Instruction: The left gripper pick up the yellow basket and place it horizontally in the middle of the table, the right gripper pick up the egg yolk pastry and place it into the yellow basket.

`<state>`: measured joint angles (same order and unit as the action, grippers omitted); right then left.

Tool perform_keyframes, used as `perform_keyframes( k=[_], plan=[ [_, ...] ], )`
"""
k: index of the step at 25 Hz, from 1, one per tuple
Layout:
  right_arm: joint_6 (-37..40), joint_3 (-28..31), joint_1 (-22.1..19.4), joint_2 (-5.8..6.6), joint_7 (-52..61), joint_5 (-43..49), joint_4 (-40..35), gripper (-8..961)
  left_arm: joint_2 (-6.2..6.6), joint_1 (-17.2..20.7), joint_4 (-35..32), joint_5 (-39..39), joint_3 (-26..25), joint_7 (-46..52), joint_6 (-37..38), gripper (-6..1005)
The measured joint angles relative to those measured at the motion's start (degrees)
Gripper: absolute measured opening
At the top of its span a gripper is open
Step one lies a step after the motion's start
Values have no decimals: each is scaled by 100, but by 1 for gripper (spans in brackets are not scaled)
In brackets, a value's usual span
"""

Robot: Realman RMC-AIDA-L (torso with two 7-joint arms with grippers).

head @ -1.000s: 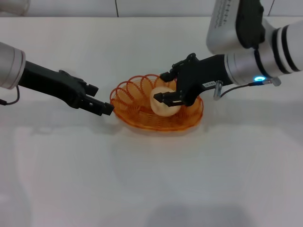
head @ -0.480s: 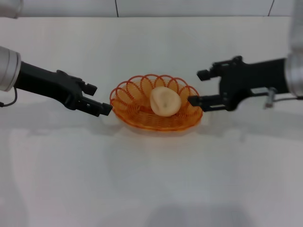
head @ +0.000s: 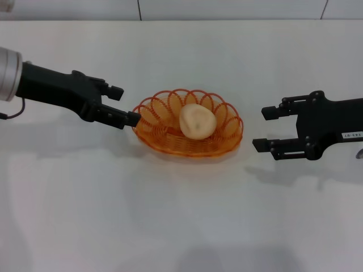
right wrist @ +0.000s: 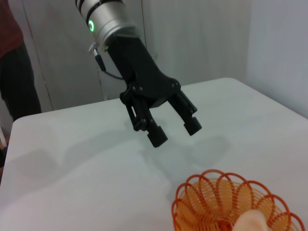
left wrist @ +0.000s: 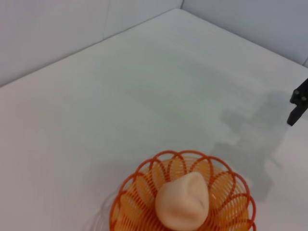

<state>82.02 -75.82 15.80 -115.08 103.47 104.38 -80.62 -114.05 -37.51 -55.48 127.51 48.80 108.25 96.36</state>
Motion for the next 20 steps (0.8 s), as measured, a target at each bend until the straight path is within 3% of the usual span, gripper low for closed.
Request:
perform_keyframes(
  k=[11,20],
  plan=[
    [30,-23,122,4,-52,174,81,650,-107,-224,5,-69,587,-422,257,875],
    [51,-12,89,3,-167,249,114,643,-143,-270,2,-177,600,-567,319,875]
  ],
)
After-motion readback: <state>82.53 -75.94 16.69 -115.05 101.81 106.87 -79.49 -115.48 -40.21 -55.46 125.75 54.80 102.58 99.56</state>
